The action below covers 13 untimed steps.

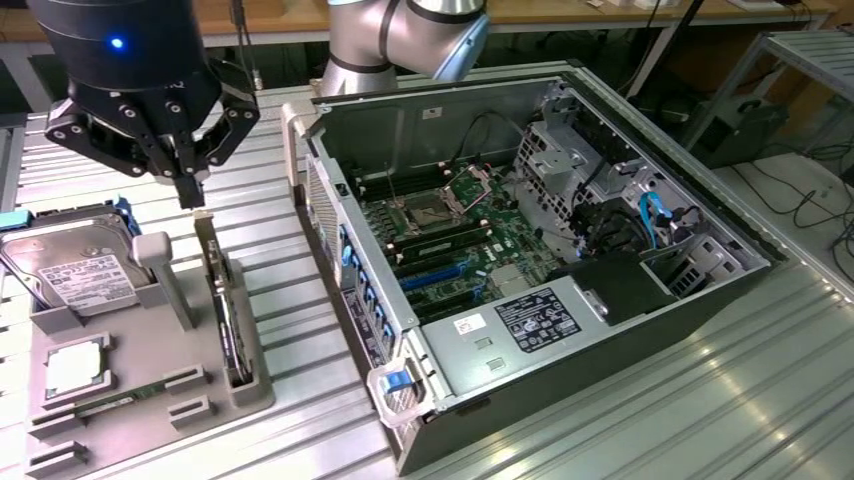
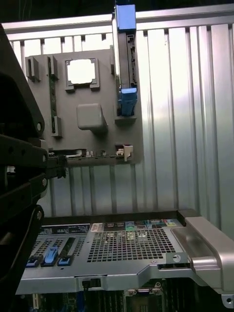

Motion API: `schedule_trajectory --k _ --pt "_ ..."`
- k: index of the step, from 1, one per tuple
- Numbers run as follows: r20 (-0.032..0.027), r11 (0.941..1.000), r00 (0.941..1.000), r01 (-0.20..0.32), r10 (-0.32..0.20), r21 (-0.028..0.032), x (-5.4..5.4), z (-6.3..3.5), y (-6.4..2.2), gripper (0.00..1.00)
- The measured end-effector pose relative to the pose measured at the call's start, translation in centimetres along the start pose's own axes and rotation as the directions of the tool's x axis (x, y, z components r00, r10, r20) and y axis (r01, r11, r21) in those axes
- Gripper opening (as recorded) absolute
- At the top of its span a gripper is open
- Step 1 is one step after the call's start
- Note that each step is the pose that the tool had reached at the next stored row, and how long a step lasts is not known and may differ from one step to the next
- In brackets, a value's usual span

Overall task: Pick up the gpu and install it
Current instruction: 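Reach for the gpu, then pick up the gpu and move the gpu toward the slot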

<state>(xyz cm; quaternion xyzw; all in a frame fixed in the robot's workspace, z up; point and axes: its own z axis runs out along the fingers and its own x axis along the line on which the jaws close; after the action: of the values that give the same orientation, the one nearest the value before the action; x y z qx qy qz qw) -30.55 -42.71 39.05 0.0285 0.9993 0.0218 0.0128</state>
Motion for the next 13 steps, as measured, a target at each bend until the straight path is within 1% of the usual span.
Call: schedule_trajectory --k 2,3,6,7,8,9,10,11,13 --pt "-0.0002 1.0 1.0 0.003 -0.003 -0.0001 0.4 -0.01 -0.17 0.11" --pt "-0.0007 0.9999 0.9999 0.017 -0.017 -0.0005 1.4 -0.04 -0.46 0.11" --pt "-0.0007 0.9999 0.9999 0.017 -0.017 -0.0005 1.4 -0.04 -0.46 0.11" --pt "-0.0007 0.9999 0.9999 0.017 -0.017 -0.0005 1.4 -0.04 -0.46 0.42" --pt "-0.0014 0.9997 0.9997 0.025 -0.025 -0.0007 1.4 -0.03 -0.46 0.6" --pt "-0.0021 0.9993 0.9993 0.038 -0.038 -0.001 1.4 0.05 -0.53 0.6" --pt "-0.0024 0.999 0.999 0.046 -0.046 -0.0012 1.4 0.42 -0.59 0.6" --pt "-0.0025 0.9989 0.9989 0.047 -0.047 -0.0012 1.4 1.15 -0.63 0.6" --pt "-0.0025 0.9989 0.9989 0.047 -0.047 -0.0013 1.4 1.44 -0.64 0.6"
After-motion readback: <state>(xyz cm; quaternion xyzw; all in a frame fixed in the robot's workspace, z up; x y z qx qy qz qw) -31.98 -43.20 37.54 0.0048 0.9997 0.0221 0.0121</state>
